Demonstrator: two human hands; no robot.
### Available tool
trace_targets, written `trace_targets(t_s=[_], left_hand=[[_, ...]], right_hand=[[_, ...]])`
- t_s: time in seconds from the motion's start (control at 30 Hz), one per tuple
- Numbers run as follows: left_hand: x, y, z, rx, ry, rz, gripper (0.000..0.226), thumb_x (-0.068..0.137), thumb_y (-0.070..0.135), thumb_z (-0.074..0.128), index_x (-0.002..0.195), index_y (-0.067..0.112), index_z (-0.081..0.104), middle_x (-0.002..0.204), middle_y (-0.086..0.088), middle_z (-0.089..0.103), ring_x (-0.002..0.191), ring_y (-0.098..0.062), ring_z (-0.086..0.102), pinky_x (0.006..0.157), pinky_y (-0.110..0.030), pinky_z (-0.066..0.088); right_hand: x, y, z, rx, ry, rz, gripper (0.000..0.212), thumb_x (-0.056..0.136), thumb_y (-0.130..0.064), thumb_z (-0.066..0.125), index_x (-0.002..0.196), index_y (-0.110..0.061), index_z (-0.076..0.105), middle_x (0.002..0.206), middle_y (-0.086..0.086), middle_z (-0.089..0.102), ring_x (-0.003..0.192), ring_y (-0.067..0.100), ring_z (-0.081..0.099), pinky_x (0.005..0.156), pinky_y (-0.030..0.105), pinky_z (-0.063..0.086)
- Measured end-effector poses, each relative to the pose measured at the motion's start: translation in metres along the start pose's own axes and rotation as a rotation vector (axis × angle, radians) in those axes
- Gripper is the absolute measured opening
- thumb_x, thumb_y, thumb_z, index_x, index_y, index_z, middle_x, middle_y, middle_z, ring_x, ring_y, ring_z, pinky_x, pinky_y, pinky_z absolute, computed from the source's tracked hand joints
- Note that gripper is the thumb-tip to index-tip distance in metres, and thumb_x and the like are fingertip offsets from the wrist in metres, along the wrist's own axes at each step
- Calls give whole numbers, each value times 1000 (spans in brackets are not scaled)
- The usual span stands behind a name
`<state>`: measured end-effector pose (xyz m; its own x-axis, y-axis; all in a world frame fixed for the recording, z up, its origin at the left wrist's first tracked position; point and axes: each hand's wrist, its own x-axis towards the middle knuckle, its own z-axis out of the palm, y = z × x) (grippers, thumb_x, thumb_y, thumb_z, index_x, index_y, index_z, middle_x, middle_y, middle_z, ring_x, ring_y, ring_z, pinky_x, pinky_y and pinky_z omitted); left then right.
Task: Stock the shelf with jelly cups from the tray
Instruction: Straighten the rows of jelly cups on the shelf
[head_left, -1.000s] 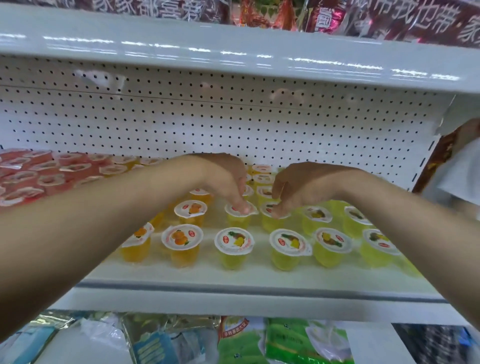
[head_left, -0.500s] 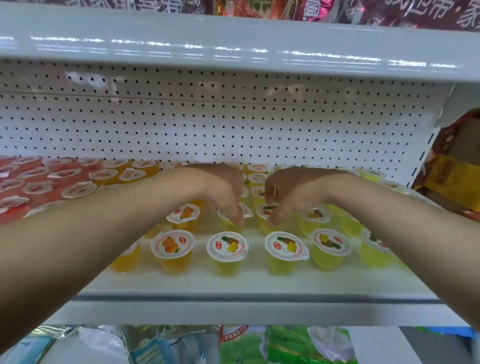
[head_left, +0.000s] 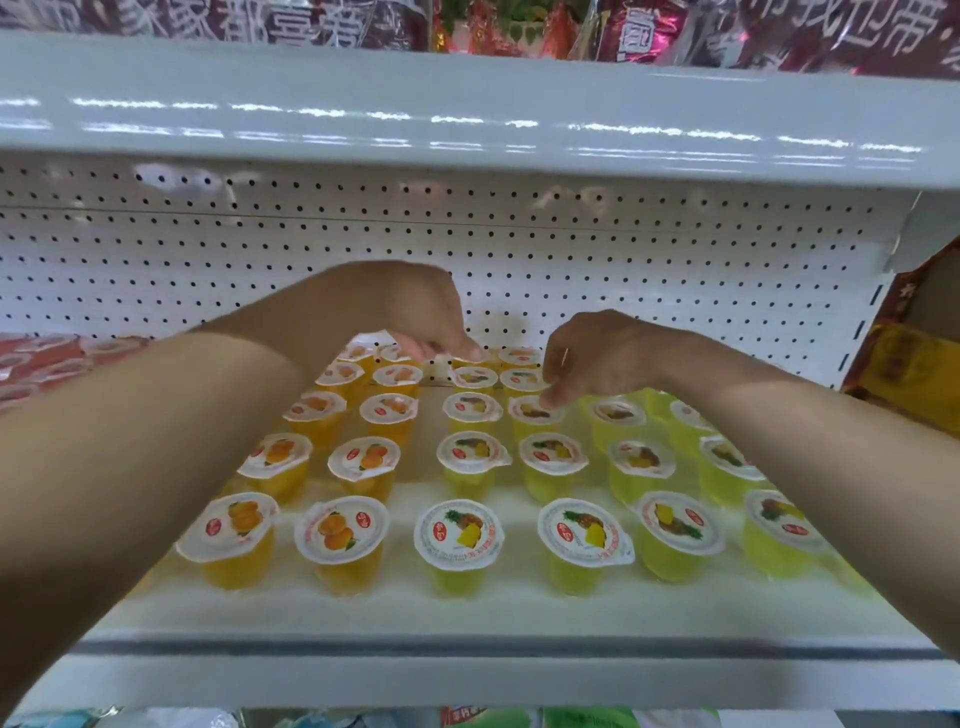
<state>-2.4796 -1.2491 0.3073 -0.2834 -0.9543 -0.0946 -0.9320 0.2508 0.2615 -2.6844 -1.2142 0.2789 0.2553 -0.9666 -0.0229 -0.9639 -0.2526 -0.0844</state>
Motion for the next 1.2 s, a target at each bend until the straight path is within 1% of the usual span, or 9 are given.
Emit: trace_targets(t_s=[0.13, 0.23, 0.37, 0.47, 0.6, 0.7, 0.83, 0.97, 1.2], left_hand=[[15, 9, 28, 15, -125, 5, 50, 79, 45, 77, 113, 10, 68, 97, 0, 68, 79, -11, 64, 60, -16, 47], [24, 12, 39, 48, -190, 3, 56, 77, 43, 79, 116, 5, 67, 99, -3, 60, 78, -16, 59, 64, -17, 51], [29, 10, 47, 118, -159, 19, 47, 76, 39, 81, 110, 9, 69, 108, -6, 68, 75, -12, 61, 55, -15, 46], [28, 8, 36, 109, -130, 25, 54, 77, 49, 77, 113, 10, 67, 104, -3, 67, 80, -13, 63, 65, -22, 49], [40, -13, 1, 42, 89, -58, 57, 76, 54, 76, 110, 9, 67, 107, -8, 69, 89, -21, 70, 91, -35, 53], [55, -34, -8, 34, 112, -110, 57, 75, 54, 77, 108, 8, 67, 110, -7, 68, 87, -22, 69, 88, -38, 56], [73, -57, 4, 43, 80, -177, 55, 77, 51, 77, 108, 7, 65, 107, -5, 65, 89, -23, 67, 89, -38, 56], [89, -73, 16, 162, 43, -200, 50, 80, 57, 70, 96, 11, 67, 97, -5, 70, 69, -19, 67, 81, -32, 54], [102, -83, 18, 159, -10, -190, 53, 81, 51, 73, 115, 10, 66, 110, -3, 68, 81, -21, 69, 89, -38, 55]], right_hand=[[14, -3, 12, -31, -76, -17, 40, 77, -48, 77, 107, -22, 67, 108, -5, 64, 99, 16, 58, 81, 30, 48], [18, -4, 14, -41, -98, -33, 42, 77, -48, 77, 108, -22, 67, 108, -5, 64, 101, 17, 59, 85, 32, 50], [20, -5, 15, -42, -104, -50, 42, 79, -46, 76, 111, -21, 66, 110, -4, 63, 103, 18, 58, 87, 33, 49], [25, -2, 13, -25, -64, -44, 41, 78, -48, 76, 108, -22, 66, 108, -4, 63, 101, 17, 58, 83, 30, 49], [40, 2, 6, 60, 71, -33, 38, 79, -47, 76, 107, -25, 66, 111, -5, 64, 102, 17, 57, 85, 30, 48], [53, -1, 7, 109, 95, -50, 33, 80, -40, 78, 107, -23, 68, 114, -4, 63, 107, 17, 57, 94, 34, 49], [70, -13, 12, 139, 89, -108, 31, 80, -36, 79, 105, -21, 70, 111, -5, 63, 106, 16, 58, 94, 32, 49], [83, -24, 14, 138, 49, -151, 29, 81, -32, 78, 107, -21, 71, 104, -9, 55, 97, 14, 55, 81, 27, 46], [112, -29, 18, 121, 122, -108, 24, 81, -38, 78, 99, -23, 70, 96, -10, 59, 98, 17, 59, 80, 29, 47]])
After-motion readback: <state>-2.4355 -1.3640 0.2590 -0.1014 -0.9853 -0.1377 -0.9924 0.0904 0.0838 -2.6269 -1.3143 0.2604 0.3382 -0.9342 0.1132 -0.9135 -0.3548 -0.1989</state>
